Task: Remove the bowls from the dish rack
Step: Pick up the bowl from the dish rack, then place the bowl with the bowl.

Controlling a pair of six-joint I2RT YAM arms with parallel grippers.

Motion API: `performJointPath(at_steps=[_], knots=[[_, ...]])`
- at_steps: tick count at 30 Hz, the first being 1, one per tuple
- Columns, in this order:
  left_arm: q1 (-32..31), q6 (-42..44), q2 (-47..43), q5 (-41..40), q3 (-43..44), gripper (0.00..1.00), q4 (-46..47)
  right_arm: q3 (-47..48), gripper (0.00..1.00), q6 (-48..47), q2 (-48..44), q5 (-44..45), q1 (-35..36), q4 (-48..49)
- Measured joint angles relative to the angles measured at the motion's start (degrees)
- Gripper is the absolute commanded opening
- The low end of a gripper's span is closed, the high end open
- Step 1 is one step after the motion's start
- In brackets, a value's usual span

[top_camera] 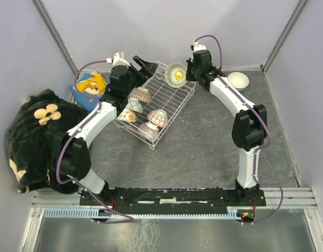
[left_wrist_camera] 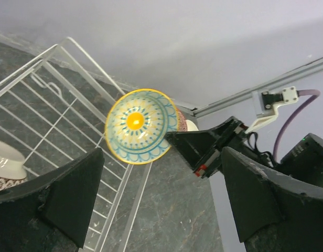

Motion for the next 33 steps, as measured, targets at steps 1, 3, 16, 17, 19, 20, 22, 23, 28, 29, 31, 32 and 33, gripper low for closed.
performJointPath(at_steps=[1, 3, 16, 17, 19, 20, 22, 23, 28, 29, 31, 32, 33], knots=[[0.13, 0.28, -0.02, -0.11, 0.00, 0.99, -0.44, 0.00, 0.01, 0.72, -0.02, -0.85, -0.55, 0.00], [0.39, 0.68, -0.02, -0.33, 0.00, 0.99, -1.40, 0.00, 0.01, 1.97, -0.02, -2.34, -1.88, -0.22], [0.76, 2.01, -0.02, -0.42, 0.31, 0.99, -4.48, -0.39, 0.01, 9.29, -5.11, -9.16, -15.43, 0.61], [0.76, 1.99, -0.02, -0.42, 0.37, 0.99, -4.55, -0.61, 0.01, 9.73, -5.27, -9.42, -16.09, 0.92], [0.76, 1.99, -0.02, -0.42, 0.46, 0.99, -4.57, -0.94, 0.01, 10.60, -5.31, -9.97, -17.22, 1.16], [0.76, 1.99, -0.02, -0.42, 0.48, 0.99, -4.59, -1.22, 0.01, 11.06, -5.31, -10.23, -17.66, 1.20], [0.76, 1.99, -0.02, -0.42, 0.48, 0.99, -4.66, -1.55, 0.01, 11.87, -5.29, -10.99, -18.73, 0.94], [0.76, 2.01, -0.02, -0.42, 0.48, 0.99, -4.70, -1.57, 0.01, 12.31, -5.22, -11.41, -19.17, 0.76], [0.76, 2.01, 0.13, -0.42, 0.87, 0.99, -5.03, -0.94, 0.01, 13.81, -4.02, -13.07, -21.66, -0.04], [0.76, 2.01, 0.17, -0.42, 1.03, 0.99, -5.09, -0.61, 0.01, 13.94, -3.58, -13.22, -22.01, -0.35], [0.76, 2.01, 0.37, -0.42, 1.42, 0.99, -5.14, 0.59, 0.01, 14.27, -2.14, -13.46, -22.73, -2.05], [0.76, 2.01, 0.37, -0.42, 1.49, 0.99, -5.18, 1.27, 0.01, 14.27, -1.36, -13.51, -23.04, -2.75], [0.76, 2.01, 0.39, -0.42, 1.55, 0.99, -5.33, 2.34, 0.01, 14.29, -0.26, -13.51, -23.30, -3.69]])
